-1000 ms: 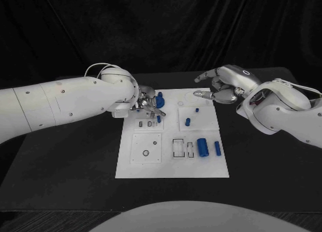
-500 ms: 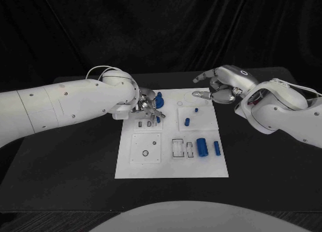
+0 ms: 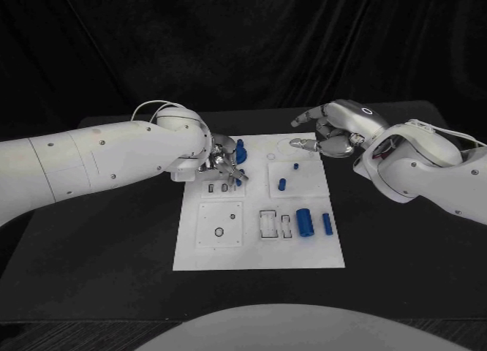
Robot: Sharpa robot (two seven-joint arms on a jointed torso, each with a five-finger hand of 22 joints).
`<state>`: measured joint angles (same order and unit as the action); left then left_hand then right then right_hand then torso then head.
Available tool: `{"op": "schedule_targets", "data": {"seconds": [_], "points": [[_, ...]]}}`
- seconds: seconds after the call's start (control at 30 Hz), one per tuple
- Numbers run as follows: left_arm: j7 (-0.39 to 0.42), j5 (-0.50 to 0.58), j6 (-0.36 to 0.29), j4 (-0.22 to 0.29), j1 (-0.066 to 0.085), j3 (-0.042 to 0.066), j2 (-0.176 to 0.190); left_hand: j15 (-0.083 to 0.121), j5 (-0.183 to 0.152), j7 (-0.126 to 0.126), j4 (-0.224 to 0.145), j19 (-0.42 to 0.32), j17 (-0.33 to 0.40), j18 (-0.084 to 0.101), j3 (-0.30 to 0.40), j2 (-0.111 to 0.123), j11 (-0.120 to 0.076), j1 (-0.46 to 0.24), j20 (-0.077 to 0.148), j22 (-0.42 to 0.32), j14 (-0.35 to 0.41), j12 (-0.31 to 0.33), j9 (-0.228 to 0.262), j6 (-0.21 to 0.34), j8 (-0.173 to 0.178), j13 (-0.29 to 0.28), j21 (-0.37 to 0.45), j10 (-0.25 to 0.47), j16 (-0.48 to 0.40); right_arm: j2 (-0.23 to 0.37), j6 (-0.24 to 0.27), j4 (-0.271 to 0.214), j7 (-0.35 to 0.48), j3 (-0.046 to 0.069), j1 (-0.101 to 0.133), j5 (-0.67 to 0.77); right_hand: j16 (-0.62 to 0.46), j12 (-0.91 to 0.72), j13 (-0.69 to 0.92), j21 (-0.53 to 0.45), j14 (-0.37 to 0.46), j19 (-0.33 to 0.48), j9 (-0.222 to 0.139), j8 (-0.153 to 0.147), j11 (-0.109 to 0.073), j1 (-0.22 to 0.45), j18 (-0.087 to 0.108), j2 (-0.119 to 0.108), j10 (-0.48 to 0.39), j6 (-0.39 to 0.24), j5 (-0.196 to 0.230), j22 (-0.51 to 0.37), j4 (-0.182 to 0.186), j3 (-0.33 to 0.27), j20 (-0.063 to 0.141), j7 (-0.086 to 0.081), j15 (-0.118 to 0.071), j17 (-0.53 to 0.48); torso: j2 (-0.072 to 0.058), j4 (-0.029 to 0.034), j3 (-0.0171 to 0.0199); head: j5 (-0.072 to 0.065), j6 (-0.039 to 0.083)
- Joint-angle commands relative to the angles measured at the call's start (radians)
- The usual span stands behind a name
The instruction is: Assemble the parts on the task board
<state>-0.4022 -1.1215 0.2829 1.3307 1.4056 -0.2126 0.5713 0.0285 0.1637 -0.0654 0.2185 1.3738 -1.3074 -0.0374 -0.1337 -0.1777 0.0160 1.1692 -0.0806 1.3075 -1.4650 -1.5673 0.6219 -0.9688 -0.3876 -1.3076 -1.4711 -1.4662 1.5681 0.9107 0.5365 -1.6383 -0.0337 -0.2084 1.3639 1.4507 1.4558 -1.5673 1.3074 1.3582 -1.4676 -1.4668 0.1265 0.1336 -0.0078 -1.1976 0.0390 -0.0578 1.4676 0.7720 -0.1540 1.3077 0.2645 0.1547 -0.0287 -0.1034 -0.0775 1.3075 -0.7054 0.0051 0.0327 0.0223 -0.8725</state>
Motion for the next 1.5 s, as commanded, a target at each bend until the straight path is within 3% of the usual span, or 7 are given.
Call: {"op": "schedule_targets", "data": {"seconds": [0.03,0.23,0.6,0.83,1.0,1.17,1.5], "points": [[0.023,0.001,0.016,-0.002,-0.003,0.001,-0.003,0.005,0.014,-0.001,-0.009,-0.016,-0.263,-0.019,0.016,0.002,-0.010,0.014,0.001,0.079,-0.106,-0.003,0.002,-0.009,0.015,-0.263,0.007,-0.105,0.003,-0.001,0.012,0.001,-0.001,0.001,-0.003,0.007,-0.007,-0.004,0.263,-0.009,-0.066,-0.031,0.002,0.005,0.006,-0.007,0.013,0.002,0.103,0.009,0.005,0.193,-0.004,-0.002,-0.009,0.003,0.008,0.063,0.000,-0.0009,0.0005,-0.002,0.000],[0.026,0.001,0.018,-0.003,-0.004,0.001,-0.004,0.006,0.035,0.002,-0.031,-0.014,-0.263,-0.019,0.043,0.007,-0.012,0.033,0.002,0.081,-0.106,-0.003,0.008,-0.018,0.035,-0.263,0.010,-0.105,0.003,-0.001,0.013,0.004,-0.002,0.001,-0.004,0.007,-0.008,-0.004,0.263,-0.009,-0.065,-0.031,0.002,0.006,0.007,-0.007,0.013,0.003,0.103,0.011,0.006,0.193,-0.003,-0.002,-0.009,0.002,0.008,0.063,0.000,-0.0001,0.0007,-0.004,0.000],[0.041,0.001,-0.006,0.008,-0.006,0.001,0.004,0.019,0.125,0.016,-0.097,0.019,-0.263,-0.013,0.142,0.030,-0.025,0.087,0.014,0.109,-0.106,-0.003,0.040,-0.041,0.065,-0.263,-0.001,-0.105,0.003,-0.001,0.017,0.007,-0.001,0.001,-0.005,0.007,-0.008,-0.004,0.263,-0.011,-0.065,-0.031,0.003,0.007,0.007,-0.007,0.014,0.006,0.103,0.015,0.006,0.193,-0.002,-0.002,-0.010,0.001,0.009,0.062,0.001,0.0001,0.0004,0.012,0.000],[0.059,0.001,-0.027,0.020,-0.006,0.001,0.019,0.025,0.190,0.017,-0.141,0.025,-0.263,-0.012,0.259,0.069,-0.030,0.088,0.020,0.115,-0.106,-0.003,0.073,-0.047,0.081,-0.263,0.002,-0.105,0.003,0.001,0.016,0.007,-0.002,0.001,-0.007,0.007,-0.010,-0.004,0.263,-0.013,-0.065,-0.030,0.003,0.008,0.008,-0.008,0.014,0.007,0.103,0.017,0.005,0.192,-0.001,-0.002,-0.010,0.001,0.009,0.060,0.002,0.0002,-0.0002,0.024,0.000],[0.076,0.001,-0.048,0.036,-0.006,0.001,0.036,0.026,0.247,0.016,-0.182,0.029,-0.263,-0.011,0.399,0.117,-0.032,0.056,0.022,0.120,-0.106,-0.003,0.115,-0.053,0.081,-0.263,0.005,-0.105,0.003,0.002,0.011,0.008,-0.005,0.001,-0.008,0.007,-0.011,-0.004,0.263,-0.014,-0.064,-0.030,0.004,0.010,0.008,-0.011,0.014,0.010,0.103,0.022,0.003,0.192,-0.002,-0.002,-0.011,0.000,0.010,0.058,0.001,0.0011,-0.0006,0.026,0.000],[0.079,0.001,-0.058,0.059,-0.005,0.001,0.057,0.026,0.262,0.017,-0.210,0.029,-0.263,-0.011,0.532,0.152,-0.031,-0.002,0.022,0.123,-0.106,-0.003,0.159,-0.055,0.077,-0.263,0.010,-0.105,0.003,0.003,0.006,0.008,-0.007,0.001,-0.009,0.007,-0.011,-0.004,0.263,-0.015,-0.064,-0.029,0.004,0.011,0.009,-0.012,0.014,0.011,0.103,0.024,0.003,0.191,-0.002,-0.002,-0.011,0.000,0.010,0.059,0.002,0.0011,-0.0006,0.027,0.000],[0.033,0.001,-0.078,0.137,0.000,0.001,0.123,0.027,0.280,0.016,-0.235,0.026,-0.263,-0.013,0.599,0.179,-0.032,-0.035,0.023,0.123,-0.106,-0.003,0.186,-0.061,0.073,-0.263,0.016,-0.105,0.003,0.004,-0.008,0.008,-0.018,0.001,-0.012,0.007,-0.013,-0.004,0.263,-0.016,-0.064,-0.029,0.005,0.013,0.009,-0.020,0.015,0.016,0.103,0.033,-0.005,0.191,-0.005,0.000,-0.012,-0.001,0.011,0.055,0.002,0.0017,-0.0007,0.025,0.000]]}}
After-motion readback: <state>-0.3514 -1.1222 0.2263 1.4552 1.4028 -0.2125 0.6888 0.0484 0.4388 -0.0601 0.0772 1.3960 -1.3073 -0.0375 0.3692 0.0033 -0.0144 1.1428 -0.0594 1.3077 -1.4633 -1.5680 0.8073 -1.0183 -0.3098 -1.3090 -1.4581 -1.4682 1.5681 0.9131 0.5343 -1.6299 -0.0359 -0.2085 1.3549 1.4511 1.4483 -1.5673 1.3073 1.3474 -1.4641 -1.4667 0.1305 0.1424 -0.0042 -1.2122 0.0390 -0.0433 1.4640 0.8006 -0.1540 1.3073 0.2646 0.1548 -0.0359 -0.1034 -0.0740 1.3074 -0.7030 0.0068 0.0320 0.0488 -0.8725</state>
